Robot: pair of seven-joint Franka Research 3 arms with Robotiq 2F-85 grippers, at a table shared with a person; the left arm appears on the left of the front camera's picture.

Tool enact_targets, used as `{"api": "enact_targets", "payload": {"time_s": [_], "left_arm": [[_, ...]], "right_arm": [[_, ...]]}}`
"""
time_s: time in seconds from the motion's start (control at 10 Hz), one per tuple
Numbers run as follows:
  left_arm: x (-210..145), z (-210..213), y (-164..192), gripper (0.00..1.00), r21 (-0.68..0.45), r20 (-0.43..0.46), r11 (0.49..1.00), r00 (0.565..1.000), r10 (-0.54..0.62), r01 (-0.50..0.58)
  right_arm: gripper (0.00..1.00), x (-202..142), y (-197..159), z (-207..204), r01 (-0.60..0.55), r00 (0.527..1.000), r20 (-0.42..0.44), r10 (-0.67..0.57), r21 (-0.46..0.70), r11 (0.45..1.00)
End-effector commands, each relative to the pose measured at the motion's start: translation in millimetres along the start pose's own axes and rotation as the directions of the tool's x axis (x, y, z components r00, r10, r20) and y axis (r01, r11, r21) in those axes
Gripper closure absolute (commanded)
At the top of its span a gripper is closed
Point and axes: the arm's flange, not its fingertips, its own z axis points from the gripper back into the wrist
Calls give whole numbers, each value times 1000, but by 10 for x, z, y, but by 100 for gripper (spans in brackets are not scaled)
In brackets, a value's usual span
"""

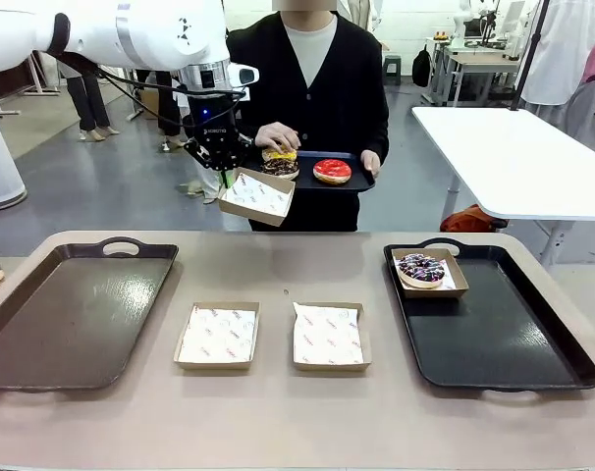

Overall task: Individually package the donuts and arrange them on the tray.
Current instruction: Place the picked Paper togo box on the Handle tray while simultaneously picking up another Paper togo box from the table with the other hand.

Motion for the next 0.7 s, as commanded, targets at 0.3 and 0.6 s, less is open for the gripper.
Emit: {"api": "enact_targets", "payload": {"time_s": [0.3,0.6], "left_arm": [[-24,38,8,100,-2,7,1000,1000,-13,13],[-24,38,8,100,-2,7,1000,1000,-13,13]], "right_arm": [[0,-27,-10,-11,3,1000,5,-3,0,1000],[0,-27,-10,-11,3,1000,5,-3,0,1000]]}}
